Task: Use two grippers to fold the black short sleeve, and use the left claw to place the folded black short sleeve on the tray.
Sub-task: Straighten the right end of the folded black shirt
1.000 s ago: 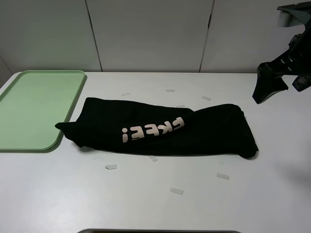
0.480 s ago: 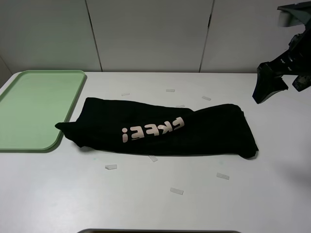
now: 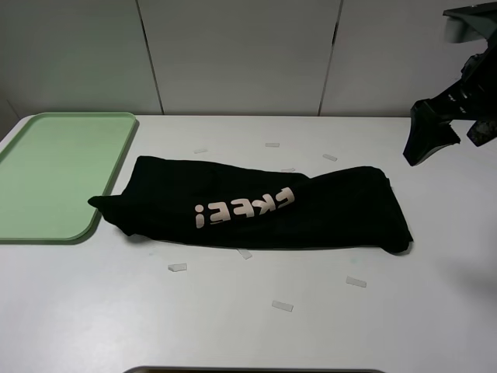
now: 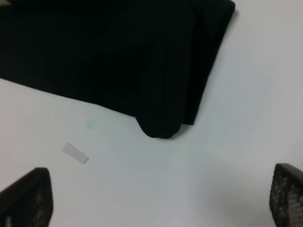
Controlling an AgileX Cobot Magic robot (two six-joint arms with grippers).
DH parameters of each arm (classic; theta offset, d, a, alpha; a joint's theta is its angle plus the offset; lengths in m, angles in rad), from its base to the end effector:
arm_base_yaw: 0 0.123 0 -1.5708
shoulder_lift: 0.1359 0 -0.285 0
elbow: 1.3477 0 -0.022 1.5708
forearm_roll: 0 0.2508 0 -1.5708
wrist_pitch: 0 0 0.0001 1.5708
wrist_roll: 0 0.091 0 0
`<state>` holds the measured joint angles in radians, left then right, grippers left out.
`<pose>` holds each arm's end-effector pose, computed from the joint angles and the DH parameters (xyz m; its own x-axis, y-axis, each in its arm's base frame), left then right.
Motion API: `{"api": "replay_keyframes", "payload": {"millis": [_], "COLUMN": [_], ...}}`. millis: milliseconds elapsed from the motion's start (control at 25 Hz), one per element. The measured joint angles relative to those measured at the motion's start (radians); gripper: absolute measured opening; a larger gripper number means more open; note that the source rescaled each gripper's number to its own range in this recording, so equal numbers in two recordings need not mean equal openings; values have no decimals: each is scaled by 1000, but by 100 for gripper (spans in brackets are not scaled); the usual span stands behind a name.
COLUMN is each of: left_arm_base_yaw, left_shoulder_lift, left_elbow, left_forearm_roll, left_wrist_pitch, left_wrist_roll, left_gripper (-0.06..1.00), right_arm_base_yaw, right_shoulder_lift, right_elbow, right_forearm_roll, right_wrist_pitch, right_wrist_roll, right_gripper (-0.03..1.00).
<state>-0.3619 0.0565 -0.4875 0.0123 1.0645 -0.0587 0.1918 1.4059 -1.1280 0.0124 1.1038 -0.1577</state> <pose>0.0050 -0.0008 0.2735 -0.5034 0.1342 -0.8536 0.3193 0.9468 -0.0395 0.2618 0.0519 0.2944 -0.9042 -0.3299 -0.2713 -0.3345 0.9419 -0.0308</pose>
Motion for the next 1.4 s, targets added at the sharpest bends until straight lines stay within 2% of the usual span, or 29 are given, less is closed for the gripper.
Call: {"api": "replay_keyframes", "payload": {"millis": [200, 560, 720, 960, 1400], "left_arm_base_yaw": [69, 316, 383, 395, 395], "left_shoulder_lift": [0, -20, -59, -59, -59], "left_elbow": [0, 0, 0, 0, 0], "left_forearm_roll": [-1, -1, -2, -3, -3], "left_wrist_pitch": [0, -1, -2, -2, -2], "left_wrist_roll": [0, 0, 0, 0, 0], "left_gripper": [98, 98, 98, 98, 98], "right_arm_base_yaw": [0, 0, 0, 0, -76], "right_shoulder_lift": [0, 79, 156, 278, 452], "right_elbow": [0, -1, -1, -1, -2], "right_forearm_roll": [0, -12, -55, -112, -105], "right_wrist_pitch": [-31, -138, -196, -267, -341], "right_wrist_roll": [13, 52, 89, 169, 213], "right_gripper": [100, 100, 100, 100, 100]}}
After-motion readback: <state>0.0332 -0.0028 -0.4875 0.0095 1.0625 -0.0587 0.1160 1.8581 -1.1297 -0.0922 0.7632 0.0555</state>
